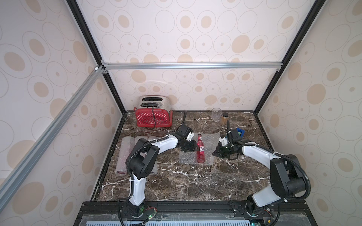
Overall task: Wrap wine bottles in bubble wrap
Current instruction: Wrap the wine bottle in bubble wrap.
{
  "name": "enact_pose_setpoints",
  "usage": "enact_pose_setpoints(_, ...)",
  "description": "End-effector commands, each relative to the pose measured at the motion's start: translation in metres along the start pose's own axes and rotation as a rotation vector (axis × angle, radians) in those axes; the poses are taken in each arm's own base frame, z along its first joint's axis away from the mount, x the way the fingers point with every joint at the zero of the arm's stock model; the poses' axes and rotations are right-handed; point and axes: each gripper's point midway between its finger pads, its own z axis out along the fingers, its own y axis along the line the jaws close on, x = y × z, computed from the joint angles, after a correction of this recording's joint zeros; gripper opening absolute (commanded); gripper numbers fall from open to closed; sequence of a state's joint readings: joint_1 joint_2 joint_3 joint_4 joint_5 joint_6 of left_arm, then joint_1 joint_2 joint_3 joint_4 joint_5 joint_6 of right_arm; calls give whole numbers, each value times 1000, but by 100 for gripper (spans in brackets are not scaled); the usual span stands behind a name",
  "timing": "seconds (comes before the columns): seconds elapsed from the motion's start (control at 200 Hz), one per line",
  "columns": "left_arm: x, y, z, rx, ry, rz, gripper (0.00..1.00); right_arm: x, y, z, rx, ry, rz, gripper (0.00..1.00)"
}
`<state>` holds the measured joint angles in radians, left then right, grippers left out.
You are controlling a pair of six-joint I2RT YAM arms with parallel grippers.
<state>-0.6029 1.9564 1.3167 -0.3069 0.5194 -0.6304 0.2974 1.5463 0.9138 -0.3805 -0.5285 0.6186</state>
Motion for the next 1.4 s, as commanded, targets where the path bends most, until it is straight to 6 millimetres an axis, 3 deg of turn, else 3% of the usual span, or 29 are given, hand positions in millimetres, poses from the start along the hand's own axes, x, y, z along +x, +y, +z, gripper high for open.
enact_pose_setpoints(0.0,-17,-27,-32,61,-60,46,53,1,39,-4,-75,8,-98,0)
enact_pose_setpoints(0.065,-23,-37,-41,104,-76,53,59,3,51,3,-87,24,-123,1)
enact_pose_setpoints(0.225,-35,-48,-52,158,-95,37,61,7,69,22,-89,51,-158,2)
enact_pose_setpoints(0.596,-37,-41,-37,185,-69,-10,46,19,89,45,-98,90,-212,4)
enact_pose_setpoints(0.782,-30,-25,-25,138,-46,-33,31,18,91,46,-98,89,-216,3)
enact_pose_setpoints(0.917,-28,-18,-24,109,-49,-31,7,18,92,45,-96,90,-216,5)
enact_pose_setpoints(0.957,-27,-15,-24,97,-51,-31,0,18,93,43,-96,90,-219,8)
enact_pose_setpoints(1.167,-18,1,-18,40,-35,-44,0,19,94,19,-56,42,-255,34)
enact_pose_setpoints(1.398,-7,13,-13,19,-27,-79,0,10,57,2,137,-90,-208,49)
